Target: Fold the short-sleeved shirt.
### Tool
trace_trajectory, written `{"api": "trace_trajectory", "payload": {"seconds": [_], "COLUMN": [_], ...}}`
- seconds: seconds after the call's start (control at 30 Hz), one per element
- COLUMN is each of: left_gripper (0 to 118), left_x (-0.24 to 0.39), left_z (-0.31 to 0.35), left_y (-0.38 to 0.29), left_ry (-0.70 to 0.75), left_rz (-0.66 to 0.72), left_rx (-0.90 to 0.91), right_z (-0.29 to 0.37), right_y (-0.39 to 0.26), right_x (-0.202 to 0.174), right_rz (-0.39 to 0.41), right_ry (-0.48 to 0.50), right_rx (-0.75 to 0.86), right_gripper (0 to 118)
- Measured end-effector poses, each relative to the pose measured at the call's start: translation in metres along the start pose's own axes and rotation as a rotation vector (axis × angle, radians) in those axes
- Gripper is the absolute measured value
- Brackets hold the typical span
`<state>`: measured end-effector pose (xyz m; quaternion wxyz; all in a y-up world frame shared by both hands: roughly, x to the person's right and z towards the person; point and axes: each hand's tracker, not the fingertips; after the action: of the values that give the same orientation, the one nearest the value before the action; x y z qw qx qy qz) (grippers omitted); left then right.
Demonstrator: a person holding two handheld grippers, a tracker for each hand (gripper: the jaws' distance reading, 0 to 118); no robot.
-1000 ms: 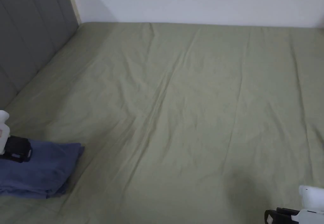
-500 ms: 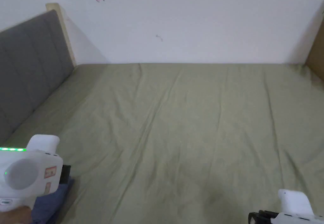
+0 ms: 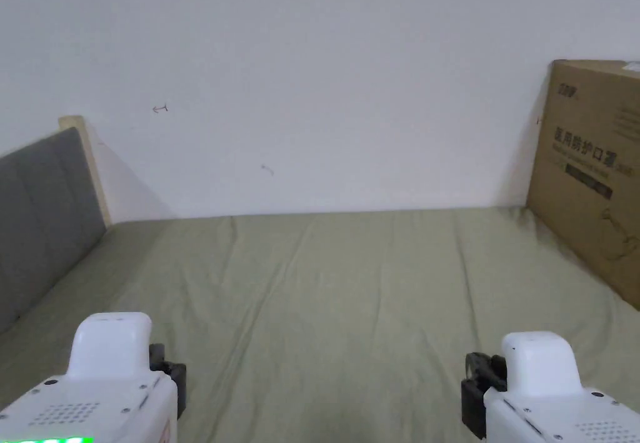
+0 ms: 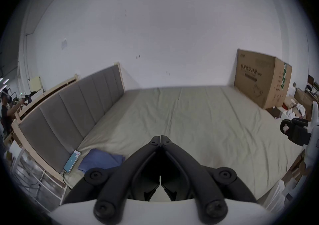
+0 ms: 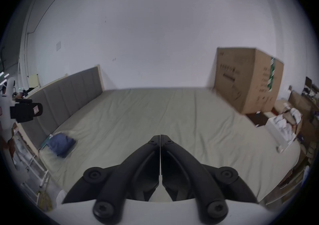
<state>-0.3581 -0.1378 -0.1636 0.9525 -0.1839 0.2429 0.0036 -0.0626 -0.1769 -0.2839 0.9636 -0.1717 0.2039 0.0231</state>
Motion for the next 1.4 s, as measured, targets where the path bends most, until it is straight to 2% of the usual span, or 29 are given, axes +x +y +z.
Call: {"api": "trace_trajectory", "payload": {"seconds": [0.07, 0.17, 0.27, 0.37, 0.5, 0.6, 0.97, 1.0, 1.03, 1.1, 1.13, 1.17, 1.2, 1.23, 1.33, 1.4], "left_gripper": [0, 0, 0, 0, 0, 0, 0, 3, 10, 43, 63, 90, 107, 117, 118, 118], "left_x": [0.010, 0.016, 0.022, 0.034, 0.041, 0.045, 0.046, 0.046, 0.045, 0.046, 0.045, 0.045, 0.045, 0.045, 0.045, 0.044], "left_z": [0.013, 0.026, 0.035, 0.045, 0.054, 0.057, 0.057, 0.057, 0.057, 0.056, 0.056, 0.057, 0.057, 0.057, 0.058, 0.057], "left_y": [-0.001, -0.001, 0.002, 0.004, 0.005, 0.004, 0.002, 0.002, 0.002, 0.002, 0.002, 0.001, 0.001, 0.001, 0.001, 0.002], "left_ry": [0.033, 0.044, 0.038, 0.099, 0.039, 0.022, -0.029, -0.031, -0.035, -0.043, -0.047, -0.052, -0.049, -0.051, -0.052, -0.046], "left_rz": [0.012, 0.076, 0.087, 0.020, -0.002, -0.013, -0.003, 0.000, -0.003, -0.016, -0.020, -0.016, -0.009, -0.007, -0.007, -0.005], "left_rx": [0.066, 0.113, 0.151, 0.245, 0.258, 0.275, 0.299, 0.297, 0.295, 0.290, 0.288, 0.290, 0.292, 0.295, 0.313, 0.308], "right_z": [0.014, 0.028, 0.035, 0.038, 0.041, 0.045, 0.046, 0.046, 0.046, 0.045, 0.045, 0.044, 0.044, 0.044, 0.045, 0.044], "right_y": [0.006, 0.014, 0.018, 0.019, 0.022, 0.025, 0.027, 0.027, 0.028, 0.028, 0.028, 0.028, 0.028, 0.027, 0.027, 0.028], "right_x": [0.000, -0.004, -0.006, -0.007, -0.007, -0.004, 0.002, 0.002, 0.003, 0.004, 0.004, 0.004, 0.005, 0.005, 0.003, 0.003], "right_rz": [0.001, 0.066, 0.066, 0.053, 0.055, 0.040, 0.066, 0.065, 0.060, 0.043, 0.037, 0.034, 0.031, 0.029, 0.046, 0.058], "right_ry": [-0.027, -0.092, -0.089, -0.071, -0.074, -0.066, -0.093, -0.094, -0.095, -0.093, -0.091, -0.093, -0.092, -0.091, -0.102, -0.107], "right_rx": [0.081, 0.148, 0.160, 0.170, 0.184, 0.193, 0.199, 0.202, 0.203, 0.205, 0.206, 0.206, 0.207, 0.211, 0.228, 0.223], "right_gripper": [0, 0, 0, 0, 0, 0, 2, 3, 6, 30, 50, 80, 96, 103, 103, 110]}}
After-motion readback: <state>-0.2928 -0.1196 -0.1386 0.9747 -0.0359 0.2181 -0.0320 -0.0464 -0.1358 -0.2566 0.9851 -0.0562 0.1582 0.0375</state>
